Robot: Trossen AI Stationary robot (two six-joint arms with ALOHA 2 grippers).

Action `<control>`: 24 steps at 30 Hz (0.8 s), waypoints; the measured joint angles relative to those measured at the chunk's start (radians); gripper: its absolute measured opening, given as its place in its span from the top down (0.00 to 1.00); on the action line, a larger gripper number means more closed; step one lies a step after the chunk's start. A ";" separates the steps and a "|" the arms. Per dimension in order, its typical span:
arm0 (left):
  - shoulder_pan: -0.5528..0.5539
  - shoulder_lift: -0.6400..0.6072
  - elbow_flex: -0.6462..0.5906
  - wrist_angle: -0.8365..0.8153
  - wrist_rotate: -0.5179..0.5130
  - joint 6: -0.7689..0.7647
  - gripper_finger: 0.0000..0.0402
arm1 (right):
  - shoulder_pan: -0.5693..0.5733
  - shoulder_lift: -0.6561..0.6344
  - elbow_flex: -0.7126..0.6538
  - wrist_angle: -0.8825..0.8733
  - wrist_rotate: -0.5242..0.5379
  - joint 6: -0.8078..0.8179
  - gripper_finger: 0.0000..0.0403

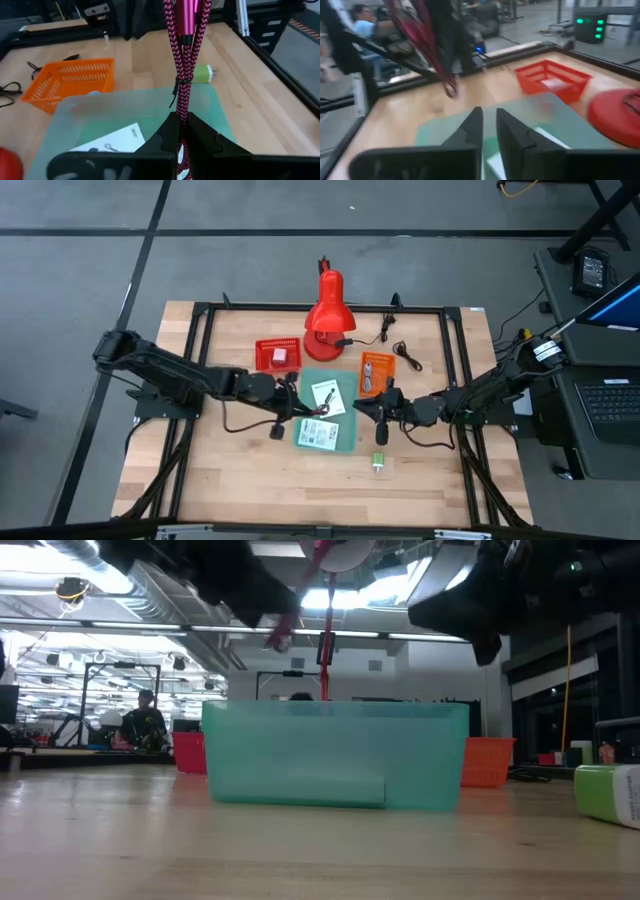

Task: Pick and place items into bin
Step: Put the pink USB cable into the orange basket

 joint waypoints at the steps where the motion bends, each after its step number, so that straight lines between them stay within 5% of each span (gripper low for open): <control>1: 0.000 0.026 0.000 0.034 0.002 0.000 0.97 | 0.000 0.000 0.009 0.000 -0.014 -0.005 0.90; 14: 0.049 0.136 0.000 0.294 0.068 0.001 0.97 | 0.002 0.100 0.160 -0.008 -0.028 -0.265 0.53; 24: 0.068 0.136 0.000 0.314 0.068 0.019 0.97 | 0.002 0.147 0.237 -0.005 -0.071 -0.270 0.46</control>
